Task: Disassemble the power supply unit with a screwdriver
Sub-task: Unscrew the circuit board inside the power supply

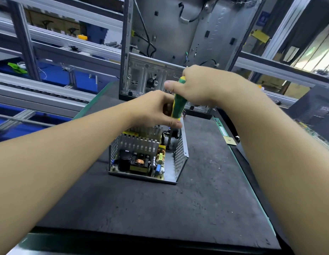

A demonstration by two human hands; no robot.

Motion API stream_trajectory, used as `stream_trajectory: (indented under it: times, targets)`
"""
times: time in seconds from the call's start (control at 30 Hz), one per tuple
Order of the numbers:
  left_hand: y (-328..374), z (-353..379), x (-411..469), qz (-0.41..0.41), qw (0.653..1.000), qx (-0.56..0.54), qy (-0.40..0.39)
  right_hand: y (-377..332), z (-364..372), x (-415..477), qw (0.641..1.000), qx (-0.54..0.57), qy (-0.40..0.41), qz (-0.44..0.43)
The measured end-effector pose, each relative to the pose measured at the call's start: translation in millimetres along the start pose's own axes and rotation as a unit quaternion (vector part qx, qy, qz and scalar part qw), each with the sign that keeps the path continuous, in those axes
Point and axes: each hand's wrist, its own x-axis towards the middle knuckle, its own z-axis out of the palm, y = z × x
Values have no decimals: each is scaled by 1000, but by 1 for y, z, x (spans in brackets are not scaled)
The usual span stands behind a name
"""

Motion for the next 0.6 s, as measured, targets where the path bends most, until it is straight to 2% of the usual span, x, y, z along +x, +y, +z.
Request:
stream_trajectory:
  times: [0.1, 0.27, 0.37, 0.43, 0.5, 0.6]
  targets:
    - [-1, 0, 2, 4, 999, 34, -3, 2, -4, 0, 999, 14, -36, -36]
    - [-3, -4, -5, 20, 993, -118, -24, 5, -13, -7, 991, 84, -93, -47]
    - [-4, -4, -2, 17, 998, -56, -5, 1, -11, -7, 994, 50, -93, -18]
    - [-1, -2, 0, 7, 1000, -20, -12, -1, -11, -8, 998, 10, -56, 19]
    - [0, -1, 2, -7, 1000, 17, -18, 0, -6, -3, 1000, -17, -18, 6]
    - [0, -2, 2, -10, 998, 48, -25, -4, -5, 1, 999, 2, -33, -27]
